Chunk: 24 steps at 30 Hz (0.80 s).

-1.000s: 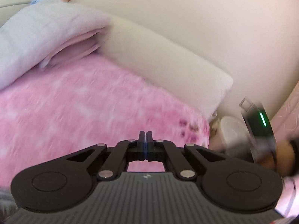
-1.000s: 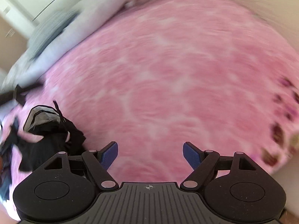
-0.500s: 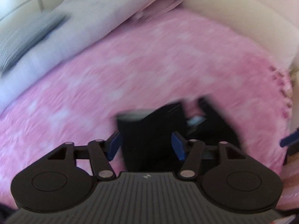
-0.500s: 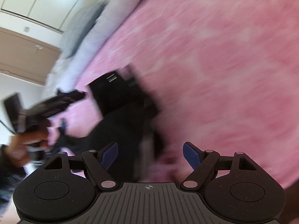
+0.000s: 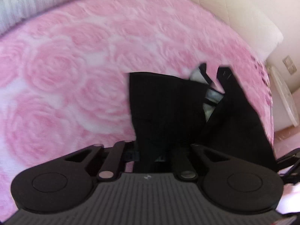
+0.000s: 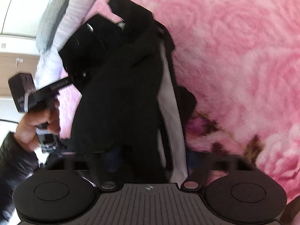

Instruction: Fold clothes

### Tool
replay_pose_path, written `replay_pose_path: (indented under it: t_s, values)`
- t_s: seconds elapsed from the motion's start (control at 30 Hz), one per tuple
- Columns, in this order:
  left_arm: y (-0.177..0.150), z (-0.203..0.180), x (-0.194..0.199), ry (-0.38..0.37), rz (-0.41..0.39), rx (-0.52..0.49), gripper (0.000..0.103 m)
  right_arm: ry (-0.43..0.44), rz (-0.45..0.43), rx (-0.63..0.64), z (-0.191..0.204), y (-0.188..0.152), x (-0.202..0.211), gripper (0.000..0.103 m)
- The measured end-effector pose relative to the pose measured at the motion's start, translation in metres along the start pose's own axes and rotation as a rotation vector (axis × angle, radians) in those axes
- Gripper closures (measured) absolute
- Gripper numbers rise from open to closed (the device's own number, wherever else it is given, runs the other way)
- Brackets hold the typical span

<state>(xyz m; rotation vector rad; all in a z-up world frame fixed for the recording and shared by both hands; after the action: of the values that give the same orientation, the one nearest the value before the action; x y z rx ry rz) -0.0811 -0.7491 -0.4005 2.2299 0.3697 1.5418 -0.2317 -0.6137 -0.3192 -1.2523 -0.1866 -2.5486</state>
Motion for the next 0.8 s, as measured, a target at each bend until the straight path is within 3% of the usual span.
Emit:
replay_pose_path:
  t_s: [0.03, 0.23, 0.37, 0.53, 0.6, 0.67, 0.8]
  values:
    - [0.002, 0.003, 0.016, 0.009, -0.032, 0.003, 0.099, -0.023, -0.004, 0.02, 0.005, 0.001, 0.007, 0.092]
    - [0.038, 0.026, 0.163, 0.158, -0.288, 0.022, 0.099, -0.002, -0.036, 0.329, 0.098, 0.007, 0.065, 0.098]
    - [0.072, 0.038, 0.299, 0.382, -0.448, -0.039, 0.1, 0.129, -0.076, 0.536, 0.191, 0.002, 0.1, 0.098]
    - [0.109, 0.012, 0.427, 0.647, -0.509, -0.24, 0.1, 0.313, -0.154, 0.691, 0.282, -0.012, 0.142, 0.099]
    - [0.129, -0.008, 0.441, 0.685, -0.518, -0.303, 0.1, 0.33, -0.18, 0.705, 0.284, -0.009, 0.159, 0.099]
    - [0.149, -0.029, 0.432, 0.699, -0.505, -0.373, 0.1, 0.31, -0.202, 0.7, 0.268, 0.0, 0.172, 0.099]
    - [0.186, -0.067, 0.362, 0.606, -0.445, -0.434, 0.1, 0.23, -0.225, 0.625, 0.198, 0.037, 0.2, 0.099]
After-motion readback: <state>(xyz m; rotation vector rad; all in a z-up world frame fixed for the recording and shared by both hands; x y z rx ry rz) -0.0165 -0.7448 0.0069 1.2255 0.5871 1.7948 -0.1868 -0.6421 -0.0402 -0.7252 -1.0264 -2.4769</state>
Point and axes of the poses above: each gripper's, at about its wrist camera, not at the fingertips, and x roughly against the way its jaws point, z to its left, y to its top, the point moved 9 cm from there along -x, roughly the way its jaws point, and after that the axes turned 2 degrees about z, right-handed, at the moved point
